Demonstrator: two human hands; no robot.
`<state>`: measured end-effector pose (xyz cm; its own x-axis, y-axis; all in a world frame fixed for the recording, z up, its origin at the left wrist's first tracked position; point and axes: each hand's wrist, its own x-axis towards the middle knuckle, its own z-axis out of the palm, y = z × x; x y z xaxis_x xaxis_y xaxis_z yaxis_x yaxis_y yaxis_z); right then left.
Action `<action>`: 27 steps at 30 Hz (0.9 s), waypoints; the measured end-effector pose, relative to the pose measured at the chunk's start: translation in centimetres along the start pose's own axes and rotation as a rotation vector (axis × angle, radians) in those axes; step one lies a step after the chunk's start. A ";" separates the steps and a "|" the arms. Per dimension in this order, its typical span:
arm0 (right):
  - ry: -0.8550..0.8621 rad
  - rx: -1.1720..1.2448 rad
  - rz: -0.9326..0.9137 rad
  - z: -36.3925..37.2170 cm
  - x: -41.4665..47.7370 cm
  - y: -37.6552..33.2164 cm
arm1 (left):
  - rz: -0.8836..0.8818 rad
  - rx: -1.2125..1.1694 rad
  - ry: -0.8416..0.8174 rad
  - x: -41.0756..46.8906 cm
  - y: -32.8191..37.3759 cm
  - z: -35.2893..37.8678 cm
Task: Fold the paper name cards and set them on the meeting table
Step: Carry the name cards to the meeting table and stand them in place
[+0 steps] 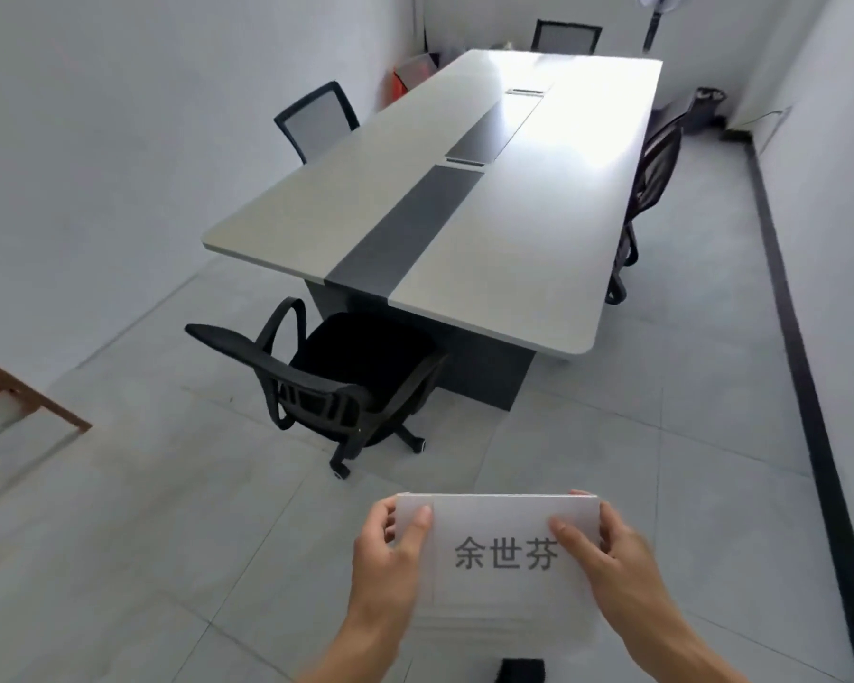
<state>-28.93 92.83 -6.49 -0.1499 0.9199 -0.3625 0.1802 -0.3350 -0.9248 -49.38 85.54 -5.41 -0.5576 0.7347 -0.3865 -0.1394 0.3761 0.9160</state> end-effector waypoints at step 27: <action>0.172 -0.034 -0.122 -6.9 42.1 -15.6 | 0.184 0.208 -0.447 42.9 19.1 23.7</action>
<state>-31.37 138.21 -6.59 -0.0050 0.9754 -0.2205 0.2043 -0.2149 -0.9550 -56.59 137.64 -7.04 -0.1472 0.9513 -0.2707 0.1184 0.2887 0.9501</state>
